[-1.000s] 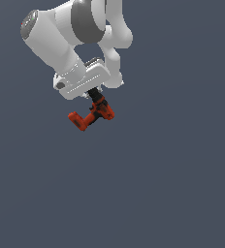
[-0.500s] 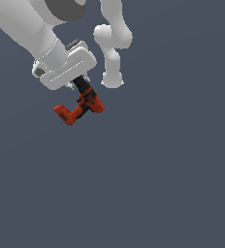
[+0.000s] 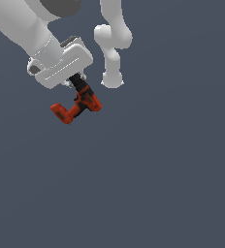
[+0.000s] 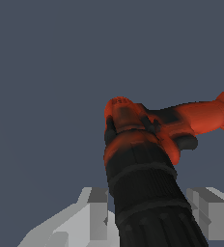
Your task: Pick up the object and move it to a goal position.
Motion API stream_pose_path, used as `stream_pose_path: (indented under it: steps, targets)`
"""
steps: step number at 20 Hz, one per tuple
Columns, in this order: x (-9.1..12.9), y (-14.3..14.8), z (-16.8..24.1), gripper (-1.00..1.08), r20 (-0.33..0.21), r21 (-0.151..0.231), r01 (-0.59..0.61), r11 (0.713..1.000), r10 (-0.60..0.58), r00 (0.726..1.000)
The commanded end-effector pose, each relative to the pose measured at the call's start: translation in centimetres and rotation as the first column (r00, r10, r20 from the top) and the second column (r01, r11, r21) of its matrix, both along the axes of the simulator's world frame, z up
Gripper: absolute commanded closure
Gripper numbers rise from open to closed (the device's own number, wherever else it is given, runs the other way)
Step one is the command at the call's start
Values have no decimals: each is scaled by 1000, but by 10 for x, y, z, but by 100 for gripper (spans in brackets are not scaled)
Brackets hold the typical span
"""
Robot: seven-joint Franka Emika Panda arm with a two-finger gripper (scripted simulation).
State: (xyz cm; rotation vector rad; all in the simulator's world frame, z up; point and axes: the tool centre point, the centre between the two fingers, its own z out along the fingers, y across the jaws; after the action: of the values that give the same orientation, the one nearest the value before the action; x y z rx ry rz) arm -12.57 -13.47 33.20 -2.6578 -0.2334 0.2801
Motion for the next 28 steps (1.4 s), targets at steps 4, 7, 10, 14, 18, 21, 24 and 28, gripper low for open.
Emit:
stream_pose_path:
  steps: [4,7,10,14,18,21,24,28]
  targets:
    - [4,-2,9,108,5,-2,0,1000,0,1000]
    - [7,-4,16,108,5,-2,0,1000,0,1000]
    - [12,-7,27,108,5,-3,0,1000,0,1000]
    - [21,-12,45,108,5,-3,0,1000,0,1000]
    - [30,-18,63,108,5,-3,0,1000,0,1000]
    - [35,-21,73,108,5,-3,0,1000,0,1000]
    - [39,-23,80,108,5,-3,0,1000,0,1000]
    - [43,-24,86,108,5,-3,0,1000,0,1000]
